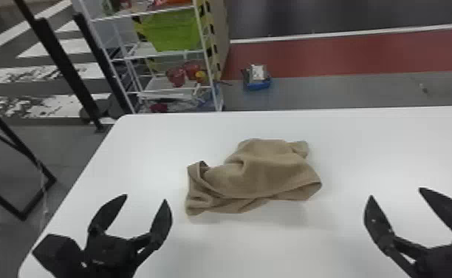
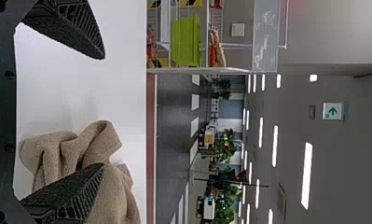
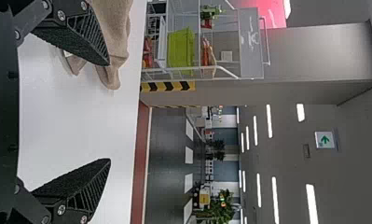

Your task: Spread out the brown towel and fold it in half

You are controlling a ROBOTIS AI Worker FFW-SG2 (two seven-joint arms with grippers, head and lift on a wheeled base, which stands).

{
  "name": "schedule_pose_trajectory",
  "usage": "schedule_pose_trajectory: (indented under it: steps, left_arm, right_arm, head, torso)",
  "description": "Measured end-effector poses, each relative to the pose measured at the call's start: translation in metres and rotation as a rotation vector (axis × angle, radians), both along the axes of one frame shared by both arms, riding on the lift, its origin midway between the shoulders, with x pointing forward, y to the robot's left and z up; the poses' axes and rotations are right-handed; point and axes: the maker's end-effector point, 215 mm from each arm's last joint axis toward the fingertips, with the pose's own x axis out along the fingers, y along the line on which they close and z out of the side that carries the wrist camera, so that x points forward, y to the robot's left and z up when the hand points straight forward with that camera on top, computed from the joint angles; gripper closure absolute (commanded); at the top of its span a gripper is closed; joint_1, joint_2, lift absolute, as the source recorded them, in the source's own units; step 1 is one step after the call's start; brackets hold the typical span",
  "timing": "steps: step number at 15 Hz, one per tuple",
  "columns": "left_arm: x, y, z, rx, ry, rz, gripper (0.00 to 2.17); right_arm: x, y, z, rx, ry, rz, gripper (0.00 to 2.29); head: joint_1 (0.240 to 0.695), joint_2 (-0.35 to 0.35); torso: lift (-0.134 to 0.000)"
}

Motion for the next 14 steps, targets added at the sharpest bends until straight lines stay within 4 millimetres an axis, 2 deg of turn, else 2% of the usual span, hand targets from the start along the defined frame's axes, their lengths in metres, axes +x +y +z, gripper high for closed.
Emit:
schedule_pose_trajectory:
  steps: [14]
  left_arm:
    - [-0.0003, -0.0001, -0.0014, -0.001, 0.003, -0.001, 0.06]
  right_arm:
    - [0.0007, 0.0027, -0.0049, -0.005, 0.007, 0.012, 0.16]
  head:
    - [0.695, 0.228]
  torso:
    - [-0.134]
